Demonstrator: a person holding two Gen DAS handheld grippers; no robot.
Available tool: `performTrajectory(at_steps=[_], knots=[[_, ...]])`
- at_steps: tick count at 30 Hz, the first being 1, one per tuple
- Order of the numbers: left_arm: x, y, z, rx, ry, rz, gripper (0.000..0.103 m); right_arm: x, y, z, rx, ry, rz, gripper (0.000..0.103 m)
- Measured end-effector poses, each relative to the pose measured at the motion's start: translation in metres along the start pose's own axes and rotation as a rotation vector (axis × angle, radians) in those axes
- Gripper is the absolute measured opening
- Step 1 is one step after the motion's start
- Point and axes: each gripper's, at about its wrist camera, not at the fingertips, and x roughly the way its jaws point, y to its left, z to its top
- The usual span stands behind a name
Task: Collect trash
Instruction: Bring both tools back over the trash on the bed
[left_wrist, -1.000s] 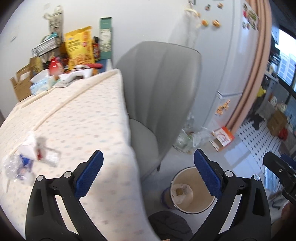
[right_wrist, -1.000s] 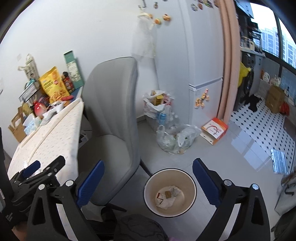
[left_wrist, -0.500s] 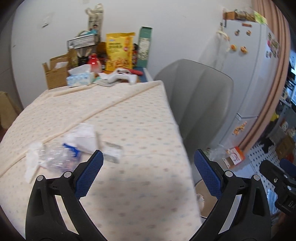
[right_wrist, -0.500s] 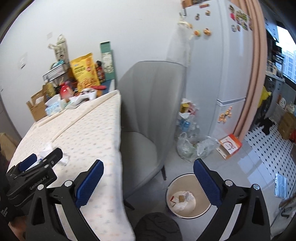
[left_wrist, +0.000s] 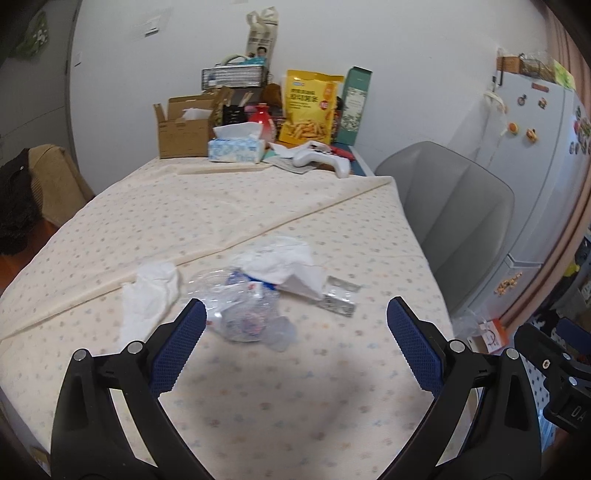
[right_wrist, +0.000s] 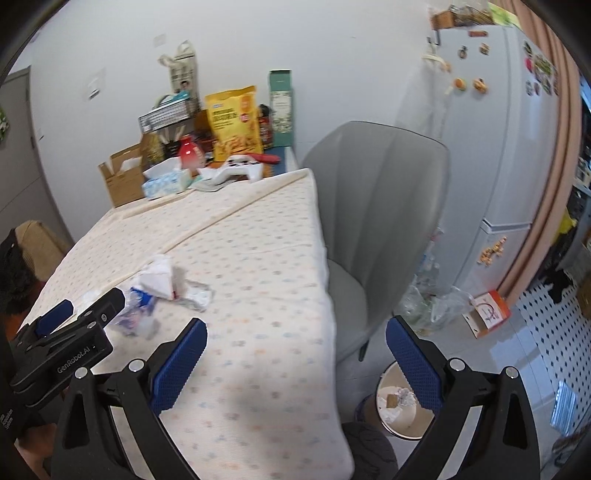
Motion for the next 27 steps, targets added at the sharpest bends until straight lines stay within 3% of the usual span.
performTrajectory(at_steps=[17, 27], knots=[[0.000, 0.067, -0.008, -0.090, 0.016, 0.082, 0.097, 0.012, 0.051, -0.004, -0.065, 0.032, 0.085, 0.095], [0.016, 0.106, -0.016, -0.165, 0.037, 0.086, 0.097, 0.029, 0.072, -0.002, -0.095, 0.055, 0.077, 0.093]])
